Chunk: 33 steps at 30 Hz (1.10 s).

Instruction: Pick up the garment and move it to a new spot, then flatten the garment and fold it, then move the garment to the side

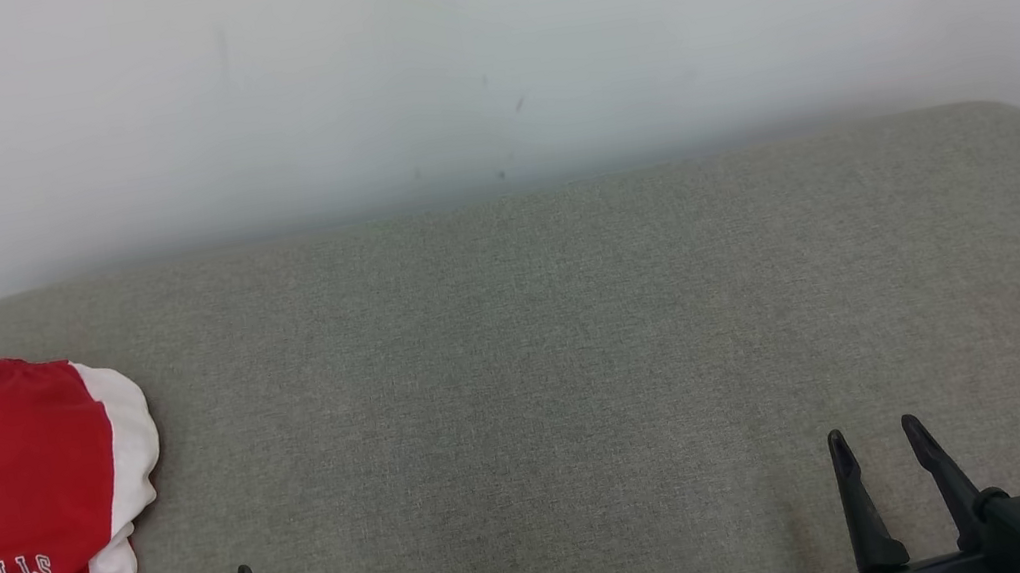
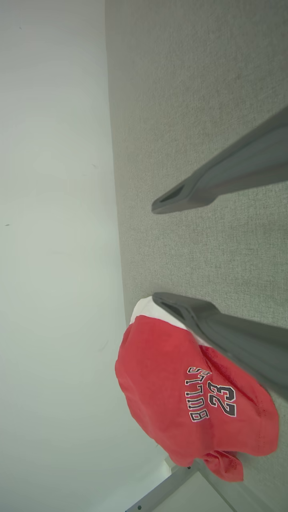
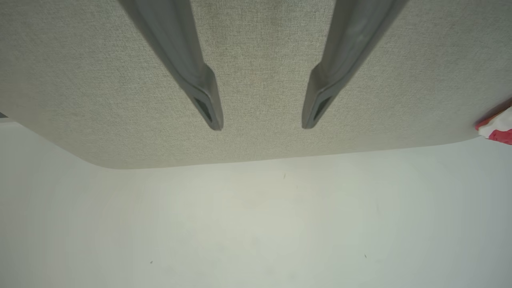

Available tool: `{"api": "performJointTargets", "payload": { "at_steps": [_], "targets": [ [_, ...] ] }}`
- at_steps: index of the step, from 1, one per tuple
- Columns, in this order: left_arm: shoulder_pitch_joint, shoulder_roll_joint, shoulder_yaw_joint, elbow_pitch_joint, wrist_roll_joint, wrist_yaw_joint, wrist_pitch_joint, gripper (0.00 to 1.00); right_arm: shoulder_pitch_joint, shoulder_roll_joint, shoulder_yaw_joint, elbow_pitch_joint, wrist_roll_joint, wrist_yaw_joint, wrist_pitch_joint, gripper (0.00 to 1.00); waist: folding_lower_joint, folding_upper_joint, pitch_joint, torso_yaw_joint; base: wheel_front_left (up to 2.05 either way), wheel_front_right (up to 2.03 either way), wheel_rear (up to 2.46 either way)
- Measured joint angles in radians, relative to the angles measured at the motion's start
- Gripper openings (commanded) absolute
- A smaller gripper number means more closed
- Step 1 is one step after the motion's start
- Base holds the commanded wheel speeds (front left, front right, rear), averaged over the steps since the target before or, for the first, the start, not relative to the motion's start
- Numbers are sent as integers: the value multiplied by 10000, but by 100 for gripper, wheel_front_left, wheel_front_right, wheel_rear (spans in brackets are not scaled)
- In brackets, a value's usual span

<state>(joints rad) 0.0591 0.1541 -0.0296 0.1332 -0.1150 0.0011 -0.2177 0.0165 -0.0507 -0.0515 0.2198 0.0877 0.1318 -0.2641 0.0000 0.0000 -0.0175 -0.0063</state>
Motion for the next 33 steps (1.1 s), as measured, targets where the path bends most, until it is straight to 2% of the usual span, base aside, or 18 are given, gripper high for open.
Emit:
{"api": "performJointTargets", "payload": {
  "at_steps": [17, 33],
  "targets": [
    [216, -2, -33, -809, -201, 272, 1045, 100, -67, 0, -19, -150, 203, 0, 619, 100, 0, 0, -67, 26, 0, 0, 0],
    [347, 52, -86, -1120, -362, 443, 1267, 100, 20, 0, -36, -447, 326, 0, 970, 100, 0, 0, -6, 49, 0, 0, 0]
  ]
}}
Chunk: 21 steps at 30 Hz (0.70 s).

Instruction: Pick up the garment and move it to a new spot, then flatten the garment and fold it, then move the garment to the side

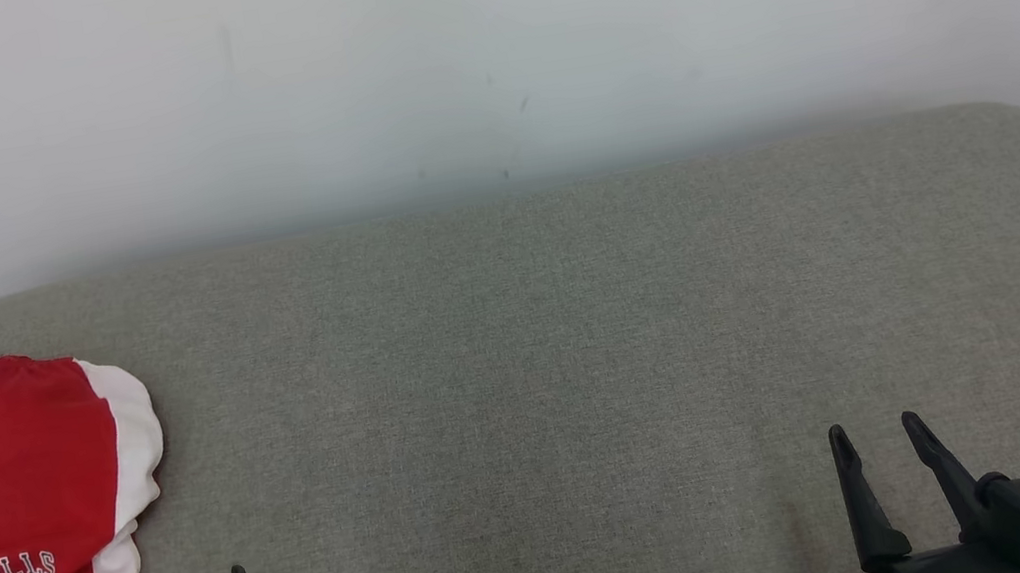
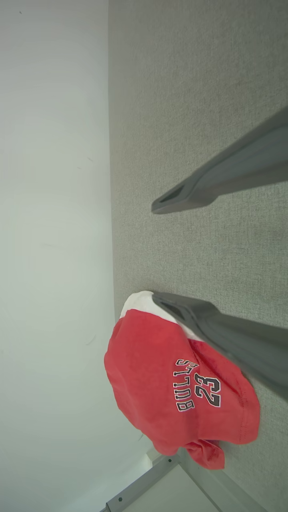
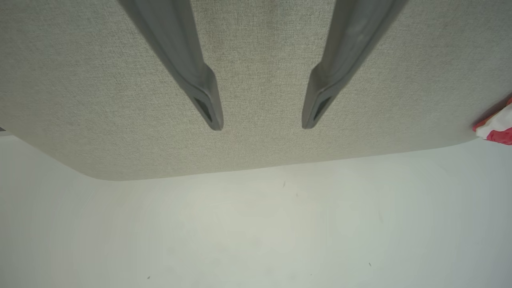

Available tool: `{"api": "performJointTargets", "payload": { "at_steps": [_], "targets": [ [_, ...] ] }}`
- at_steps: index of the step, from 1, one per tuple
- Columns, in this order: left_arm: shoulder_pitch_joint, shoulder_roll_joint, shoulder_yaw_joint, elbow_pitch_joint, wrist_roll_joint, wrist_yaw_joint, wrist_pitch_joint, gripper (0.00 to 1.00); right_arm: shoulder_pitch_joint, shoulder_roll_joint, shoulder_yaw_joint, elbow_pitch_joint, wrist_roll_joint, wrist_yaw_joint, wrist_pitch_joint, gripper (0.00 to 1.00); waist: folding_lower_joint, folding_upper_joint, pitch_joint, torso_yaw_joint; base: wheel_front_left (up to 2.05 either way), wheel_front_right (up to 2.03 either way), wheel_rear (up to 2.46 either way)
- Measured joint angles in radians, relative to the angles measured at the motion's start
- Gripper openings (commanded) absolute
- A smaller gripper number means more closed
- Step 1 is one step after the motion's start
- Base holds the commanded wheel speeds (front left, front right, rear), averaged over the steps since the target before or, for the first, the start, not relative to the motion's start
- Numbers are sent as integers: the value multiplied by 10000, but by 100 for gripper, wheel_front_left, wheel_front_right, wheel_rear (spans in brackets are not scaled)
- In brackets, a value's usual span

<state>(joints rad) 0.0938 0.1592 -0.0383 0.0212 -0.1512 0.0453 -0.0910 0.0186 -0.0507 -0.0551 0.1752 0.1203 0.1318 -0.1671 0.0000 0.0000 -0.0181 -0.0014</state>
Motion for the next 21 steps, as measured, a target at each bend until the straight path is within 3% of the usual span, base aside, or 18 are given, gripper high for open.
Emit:
{"api": "performJointTargets", "payload": {
  "at_steps": [13, 21],
  "targets": [
    [12, 61, -102, 12, -75, 81, 4, 100, 70, 0, -13, -65, 52, 0, 94, 100, 0, 0, -1, 145, 0, 0, 0],
    [-11, 82, -113, 140, -107, 163, -13, 100, 139, -2, 2, -4, 140, 0, 98, 100, 0, 0, -26, 643, 0, 0, 0]
  ]
}}
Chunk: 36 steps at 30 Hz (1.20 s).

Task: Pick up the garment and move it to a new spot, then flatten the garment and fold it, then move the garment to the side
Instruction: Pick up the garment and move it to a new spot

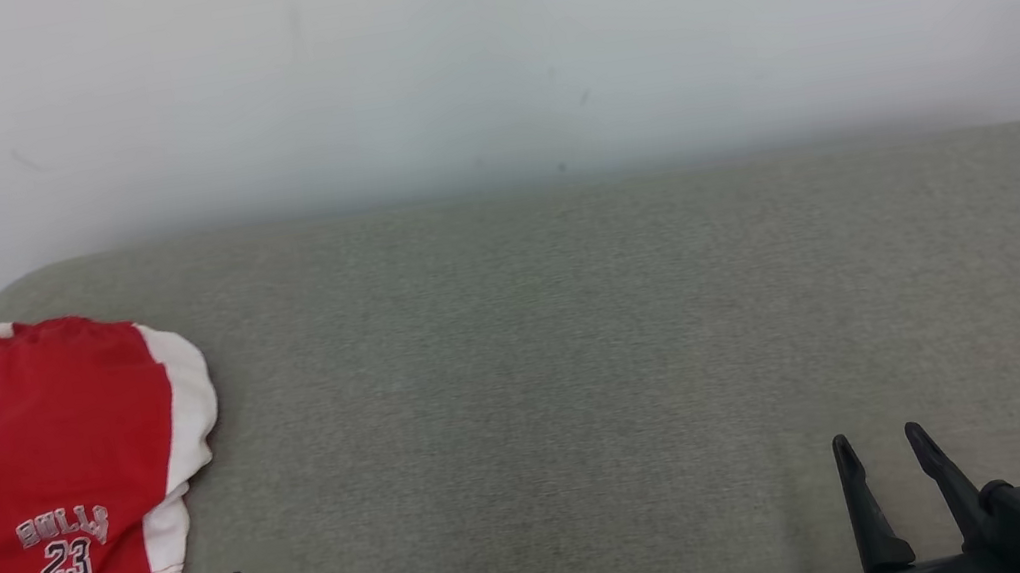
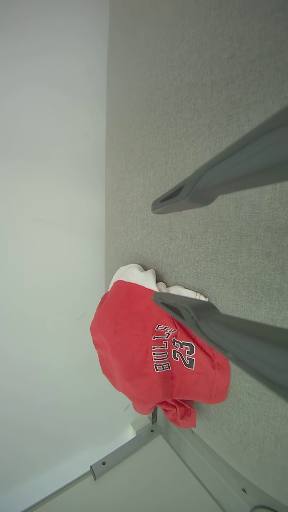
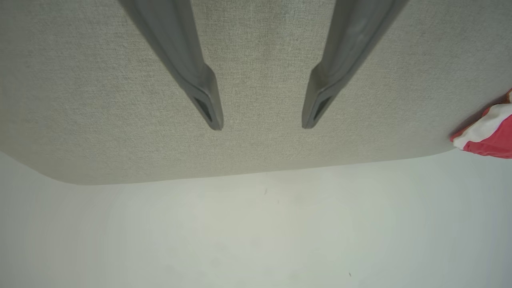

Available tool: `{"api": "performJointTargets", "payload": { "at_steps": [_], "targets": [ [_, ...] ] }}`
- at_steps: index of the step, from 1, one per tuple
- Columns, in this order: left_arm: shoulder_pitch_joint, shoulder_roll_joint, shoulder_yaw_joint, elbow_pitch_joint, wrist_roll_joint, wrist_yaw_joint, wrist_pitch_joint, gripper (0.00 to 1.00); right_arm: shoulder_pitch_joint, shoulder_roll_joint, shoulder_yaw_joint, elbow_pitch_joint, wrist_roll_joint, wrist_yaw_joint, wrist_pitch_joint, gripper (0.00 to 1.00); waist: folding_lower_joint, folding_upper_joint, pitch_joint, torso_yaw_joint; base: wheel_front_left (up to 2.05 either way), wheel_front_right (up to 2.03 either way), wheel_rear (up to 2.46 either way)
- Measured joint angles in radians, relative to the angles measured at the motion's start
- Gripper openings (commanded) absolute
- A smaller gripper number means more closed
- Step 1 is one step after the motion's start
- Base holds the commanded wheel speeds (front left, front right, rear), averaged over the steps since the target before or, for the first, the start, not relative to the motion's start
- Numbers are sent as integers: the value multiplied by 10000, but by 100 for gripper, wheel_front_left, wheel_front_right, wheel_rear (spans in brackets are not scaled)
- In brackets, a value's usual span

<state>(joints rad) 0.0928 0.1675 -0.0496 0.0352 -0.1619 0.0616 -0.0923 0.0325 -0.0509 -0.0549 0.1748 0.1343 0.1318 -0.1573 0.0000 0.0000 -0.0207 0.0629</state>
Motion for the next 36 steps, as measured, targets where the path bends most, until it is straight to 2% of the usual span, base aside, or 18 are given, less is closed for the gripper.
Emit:
{"api": "performJointTargets", "payload": {
  "at_steps": [9, 23, 36],
  "targets": [
    [19, 109, 8, 107, -56, 92, -31, 100, 94, 0, -44, 127, 65, 0, -6, 100, 0, 0, -15, 1031, 0, 0, 0],
    [41, 226, 67, 150, -84, 349, -94, 100, 117, 0, 19, 286, 245, 0, -19, 100, 0, 0, 15, 2991, 0, 0, 0],
    [82, 230, 77, 82, -109, 617, -207, 100, 101, 2, 67, 332, 267, 0, -52, 100, 0, 0, 127, 3994, 0, 0, 0]
  ]
}}
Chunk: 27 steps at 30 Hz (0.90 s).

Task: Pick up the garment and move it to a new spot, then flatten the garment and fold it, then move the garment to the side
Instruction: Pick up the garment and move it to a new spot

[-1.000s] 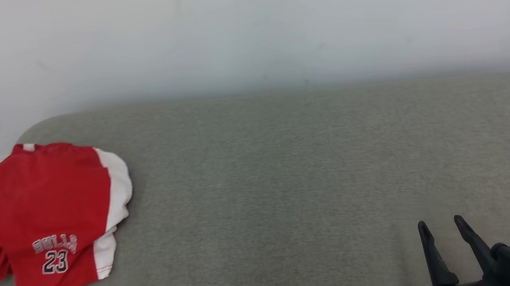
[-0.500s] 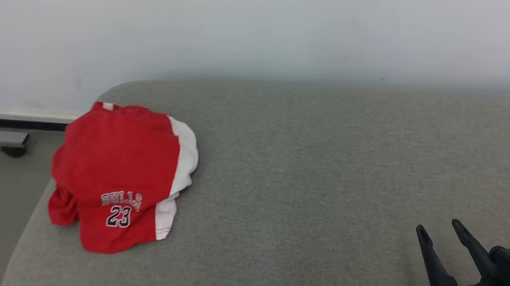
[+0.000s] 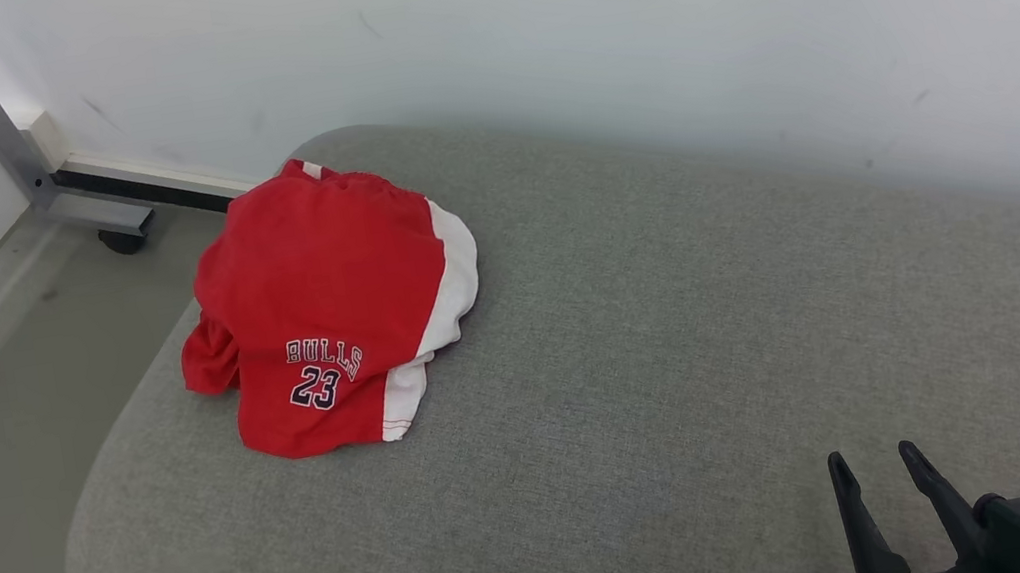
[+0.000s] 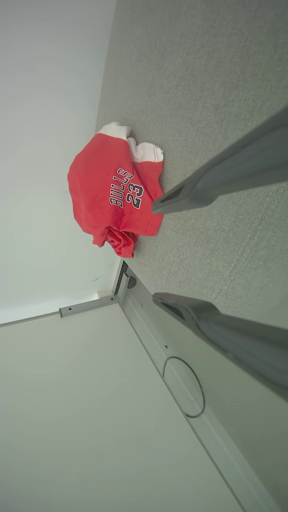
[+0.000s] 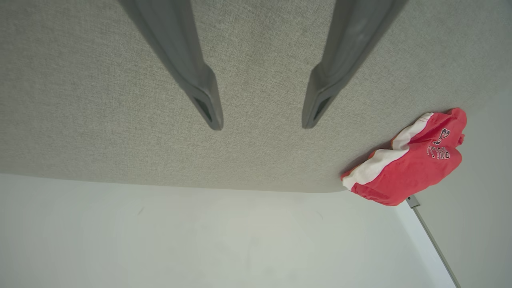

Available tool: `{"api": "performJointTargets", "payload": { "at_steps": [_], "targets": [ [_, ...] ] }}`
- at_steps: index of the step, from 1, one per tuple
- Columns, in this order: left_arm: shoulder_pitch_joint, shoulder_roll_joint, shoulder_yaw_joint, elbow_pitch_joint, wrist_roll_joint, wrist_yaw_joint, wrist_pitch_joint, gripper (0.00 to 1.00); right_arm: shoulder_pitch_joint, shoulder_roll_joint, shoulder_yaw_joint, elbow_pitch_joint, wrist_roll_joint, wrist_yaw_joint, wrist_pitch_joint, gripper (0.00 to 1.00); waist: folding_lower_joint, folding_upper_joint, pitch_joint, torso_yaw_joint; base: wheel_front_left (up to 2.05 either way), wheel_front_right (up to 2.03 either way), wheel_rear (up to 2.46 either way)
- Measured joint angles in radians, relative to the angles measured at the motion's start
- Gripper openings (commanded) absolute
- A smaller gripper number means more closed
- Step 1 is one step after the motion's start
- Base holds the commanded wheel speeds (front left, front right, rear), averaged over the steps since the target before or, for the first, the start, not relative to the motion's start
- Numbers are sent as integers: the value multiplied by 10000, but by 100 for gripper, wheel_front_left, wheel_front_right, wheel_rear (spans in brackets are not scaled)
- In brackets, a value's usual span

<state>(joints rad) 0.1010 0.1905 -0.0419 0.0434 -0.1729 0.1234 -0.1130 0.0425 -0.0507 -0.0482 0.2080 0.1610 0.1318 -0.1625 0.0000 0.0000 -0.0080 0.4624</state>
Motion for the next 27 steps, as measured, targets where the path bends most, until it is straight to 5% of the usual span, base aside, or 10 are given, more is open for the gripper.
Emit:
{"api": "performJointTargets", "payload": {
  "at_steps": [12, 22, 27],
  "targets": [
    [16, -40, 92, -6, -63, 276, -155, 100, -71, 0, 98, -4, -13, 0, 52, 100, 0, 0, 94, 11, 0, 0, 0],
    [-662, -159, 435, -42, -441, 499, -571, 100, -360, 0, 127, -159, -159, 0, 134, 100, 1, 0, 333, -651, 0, 0, 0],
    [-1813, 150, 577, 67, -596, 274, -568, 100, -664, 2, 136, -360, -332, 0, 211, 100, 1, 0, 633, -1089, 0, 0, 0]
  ]
}}
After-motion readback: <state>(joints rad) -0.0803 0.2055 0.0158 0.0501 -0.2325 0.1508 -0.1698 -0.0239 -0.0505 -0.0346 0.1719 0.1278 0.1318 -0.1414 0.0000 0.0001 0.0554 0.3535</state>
